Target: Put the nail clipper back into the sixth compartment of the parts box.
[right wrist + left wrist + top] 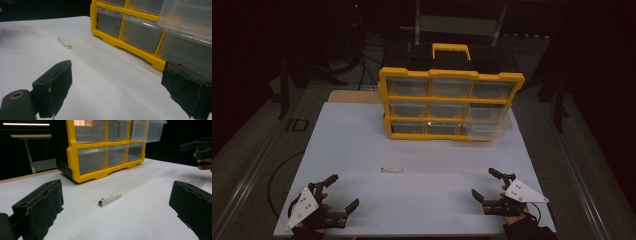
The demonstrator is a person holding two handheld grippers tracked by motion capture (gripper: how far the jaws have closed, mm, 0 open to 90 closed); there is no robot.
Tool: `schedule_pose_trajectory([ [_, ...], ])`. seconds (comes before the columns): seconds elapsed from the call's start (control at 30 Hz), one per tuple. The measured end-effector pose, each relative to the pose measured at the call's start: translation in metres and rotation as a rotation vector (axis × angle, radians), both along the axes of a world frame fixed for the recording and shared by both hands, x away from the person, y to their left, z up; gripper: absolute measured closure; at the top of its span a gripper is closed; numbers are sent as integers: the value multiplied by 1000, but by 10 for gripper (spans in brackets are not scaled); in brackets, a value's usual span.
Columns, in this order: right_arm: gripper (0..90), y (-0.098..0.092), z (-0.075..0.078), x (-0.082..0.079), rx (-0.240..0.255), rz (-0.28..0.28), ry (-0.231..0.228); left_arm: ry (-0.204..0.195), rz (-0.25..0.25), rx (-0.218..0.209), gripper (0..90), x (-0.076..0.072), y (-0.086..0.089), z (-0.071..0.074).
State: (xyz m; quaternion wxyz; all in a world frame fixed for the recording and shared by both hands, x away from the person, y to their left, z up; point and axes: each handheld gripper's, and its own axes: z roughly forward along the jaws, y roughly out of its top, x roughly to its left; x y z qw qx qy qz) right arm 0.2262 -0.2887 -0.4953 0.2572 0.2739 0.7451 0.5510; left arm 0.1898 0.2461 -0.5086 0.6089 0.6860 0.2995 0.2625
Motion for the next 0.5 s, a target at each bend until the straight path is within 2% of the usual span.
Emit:
schedule_pose_trajectory([
  [0.23,98,-1,2,-1,13,1,1,6,-15,-19,3,2,1,-2],
  [0.37,98,-2,2,-1,13,-1,8,26,-22,-6,3,3,0,-3],
  [0.5,98,-2,1,0,12,-1,7,18,-37,16,3,4,-3,-4],
])
